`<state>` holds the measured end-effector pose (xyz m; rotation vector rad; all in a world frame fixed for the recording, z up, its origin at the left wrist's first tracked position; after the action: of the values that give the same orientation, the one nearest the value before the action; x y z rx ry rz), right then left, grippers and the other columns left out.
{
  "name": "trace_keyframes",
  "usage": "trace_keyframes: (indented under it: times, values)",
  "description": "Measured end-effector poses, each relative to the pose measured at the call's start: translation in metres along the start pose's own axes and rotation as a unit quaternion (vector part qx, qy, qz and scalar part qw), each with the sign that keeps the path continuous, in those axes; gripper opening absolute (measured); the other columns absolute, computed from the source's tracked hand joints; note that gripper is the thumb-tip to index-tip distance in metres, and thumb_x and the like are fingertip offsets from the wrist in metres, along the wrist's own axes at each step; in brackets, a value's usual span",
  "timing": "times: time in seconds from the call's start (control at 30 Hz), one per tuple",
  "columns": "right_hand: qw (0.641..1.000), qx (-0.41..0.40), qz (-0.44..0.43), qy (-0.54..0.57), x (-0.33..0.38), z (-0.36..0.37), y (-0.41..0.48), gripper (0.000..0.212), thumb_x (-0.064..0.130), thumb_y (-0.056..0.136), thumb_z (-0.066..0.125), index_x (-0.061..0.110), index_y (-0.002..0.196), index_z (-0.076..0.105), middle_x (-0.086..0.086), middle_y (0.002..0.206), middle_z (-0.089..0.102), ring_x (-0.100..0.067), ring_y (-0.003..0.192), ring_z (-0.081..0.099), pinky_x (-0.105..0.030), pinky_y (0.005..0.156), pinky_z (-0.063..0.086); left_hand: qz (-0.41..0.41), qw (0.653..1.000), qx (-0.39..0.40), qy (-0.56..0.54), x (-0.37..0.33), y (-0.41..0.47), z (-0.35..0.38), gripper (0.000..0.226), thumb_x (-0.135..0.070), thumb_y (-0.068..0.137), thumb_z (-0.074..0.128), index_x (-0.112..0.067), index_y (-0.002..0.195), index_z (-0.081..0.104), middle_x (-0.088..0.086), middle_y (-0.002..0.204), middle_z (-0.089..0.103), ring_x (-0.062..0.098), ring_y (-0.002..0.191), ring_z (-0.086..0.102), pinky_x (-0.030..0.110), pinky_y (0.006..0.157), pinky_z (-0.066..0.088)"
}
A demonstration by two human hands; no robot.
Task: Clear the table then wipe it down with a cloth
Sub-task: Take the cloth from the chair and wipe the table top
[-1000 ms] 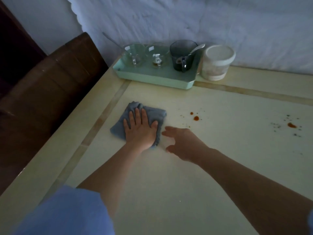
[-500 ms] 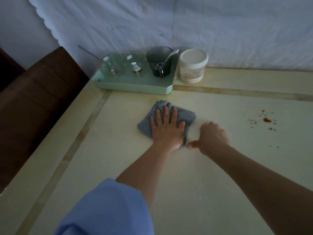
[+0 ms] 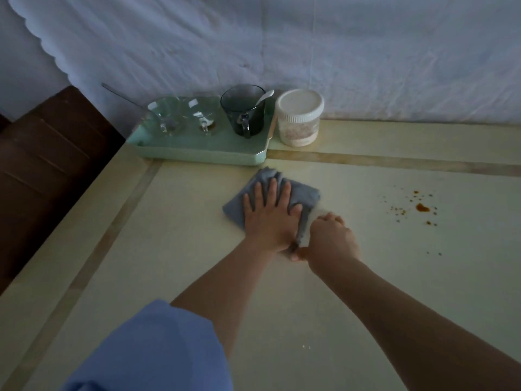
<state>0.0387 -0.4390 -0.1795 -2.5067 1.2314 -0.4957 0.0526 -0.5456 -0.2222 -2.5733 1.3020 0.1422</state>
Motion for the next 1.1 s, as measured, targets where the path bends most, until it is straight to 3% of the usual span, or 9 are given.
trace_keyframes:
  times: [0.07, 0.23, 0.3, 0.4, 0.53, 0.63, 0.7, 0.83, 1.1]
  values:
    - [1.000, -0.005, -0.004, 0.002, -0.001, -0.001, -0.002, 0.077, 0.050, 0.081, 0.062, -0.002, 0.135, 0.041, -0.017, 0.139, 0.043, -0.028, 0.133, 0.035, -0.031, 0.110, 0.028, -0.019, 1.000, 0.007, 0.002, 0.026, 0.003, -0.004, 0.057, -0.050, 0.097, 0.012, -0.035, 0.148, -0.009, -0.006, 0.159, -0.015, 0.027, 0.146, -0.016, 0.054, 0.113, -0.013]
    - [1.000, -0.001, -0.012, 0.000, -0.003, 0.000, -0.004, 0.078, 0.049, 0.082, 0.061, -0.004, 0.136, 0.040, -0.019, 0.142, 0.040, -0.029, 0.136, 0.031, -0.032, 0.112, 0.025, -0.226, 0.973, -0.008, -0.041, 0.108, -0.009, -0.020, 0.063, -0.056, 0.094, 0.012, -0.032, 0.149, -0.007, -0.004, 0.160, -0.014, 0.035, 0.144, -0.017, 0.061, 0.113, -0.011]
    - [1.000, -0.001, -0.011, 0.007, -0.002, -0.001, -0.002, 0.075, 0.046, 0.081, 0.065, -0.002, 0.134, 0.044, -0.020, 0.141, 0.041, -0.030, 0.136, 0.033, -0.033, 0.112, 0.027, -0.207, 0.978, -0.010, -0.028, 0.087, -0.010, -0.017, 0.064, -0.054, 0.095, 0.013, -0.028, 0.150, -0.007, -0.001, 0.160, -0.015, 0.034, 0.145, -0.017, 0.057, 0.114, -0.012]
    - [1.000, -0.008, -0.016, 0.016, 0.001, -0.005, -0.002, 0.062, 0.041, 0.081, 0.068, 0.008, 0.130, 0.050, -0.016, 0.135, 0.050, -0.029, 0.129, 0.043, -0.033, 0.107, 0.034, -0.076, 0.997, -0.003, -0.002, 0.020, -0.012, -0.002, 0.062, -0.050, 0.097, 0.013, -0.027, 0.149, -0.011, -0.001, 0.159, -0.018, 0.032, 0.145, -0.018, 0.050, 0.115, -0.014]
    - [0.997, -0.044, -0.052, 0.020, 0.002, -0.009, -0.010, 0.045, 0.026, 0.092, 0.053, 0.012, 0.135, 0.046, -0.012, 0.142, 0.045, -0.027, 0.134, 0.036, -0.032, 0.110, 0.029, 0.002, 0.999, 0.029, 0.016, -0.011, -0.024, 0.010, 0.059, -0.045, 0.099, 0.011, -0.026, 0.147, -0.017, -0.002, 0.157, -0.022, 0.029, 0.144, -0.023, 0.047, 0.114, -0.016]
    - [0.996, -0.021, -0.061, 0.058, -0.009, 0.003, -0.010, 0.072, 0.031, 0.087, 0.060, 0.007, 0.146, 0.026, -0.010, 0.154, 0.024, -0.023, 0.144, 0.018, -0.030, 0.117, 0.018, 0.002, 0.999, 0.026, 0.019, -0.008, -0.035, 0.011, 0.058, -0.044, 0.099, 0.010, -0.028, 0.147, -0.017, -0.004, 0.157, -0.023, 0.027, 0.144, -0.022, 0.048, 0.115, -0.015]
    - [0.993, 0.006, -0.064, 0.099, -0.018, 0.008, -0.013, 0.096, 0.039, 0.073, 0.073, 0.011, 0.148, 0.022, -0.003, 0.156, 0.022, -0.021, 0.145, 0.017, -0.032, 0.118, 0.021, -0.003, 1.000, 0.024, 0.013, -0.009, -0.035, 0.012, 0.058, -0.045, 0.099, 0.010, -0.029, 0.147, -0.018, -0.004, 0.157, -0.023, 0.027, 0.144, -0.023, 0.047, 0.114, -0.016]
    - [0.994, -0.035, -0.024, 0.099, -0.049, -0.006, -0.015, 0.064, 0.029, 0.082, 0.067, 0.014, 0.138, 0.039, -0.001, 0.147, 0.035, -0.019, 0.138, 0.032, -0.033, 0.110, 0.034, -0.020, 1.000, 0.017, 0.009, -0.007, -0.033, 0.014, 0.059, -0.047, 0.098, 0.010, -0.028, 0.147, -0.018, -0.003, 0.157, -0.025, 0.027, 0.145, -0.021, 0.048, 0.116, -0.013]
    - [0.990, -0.103, -0.054, 0.081, -0.114, -0.049, 0.008, 0.061, 0.010, 0.092, 0.044, 0.010, 0.148, 0.021, -0.004, 0.160, 0.008, -0.020, 0.149, -0.003, -0.033, 0.120, 0.007, -0.088, 0.996, 0.011, -0.012, -0.054, 0.001, 0.012, 0.060, -0.047, 0.098, 0.010, -0.026, 0.148, -0.016, -0.002, 0.158, -0.021, 0.029, 0.145, -0.018, 0.049, 0.116, -0.012]
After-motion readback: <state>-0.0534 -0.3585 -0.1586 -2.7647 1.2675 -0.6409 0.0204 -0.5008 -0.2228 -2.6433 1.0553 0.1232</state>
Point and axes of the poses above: each hand's wrist, its own y-axis towards the middle knuckle, its own z-axis out of the palm, x = y × z, the point moved 8 cm from there along y, towards the middle knuckle
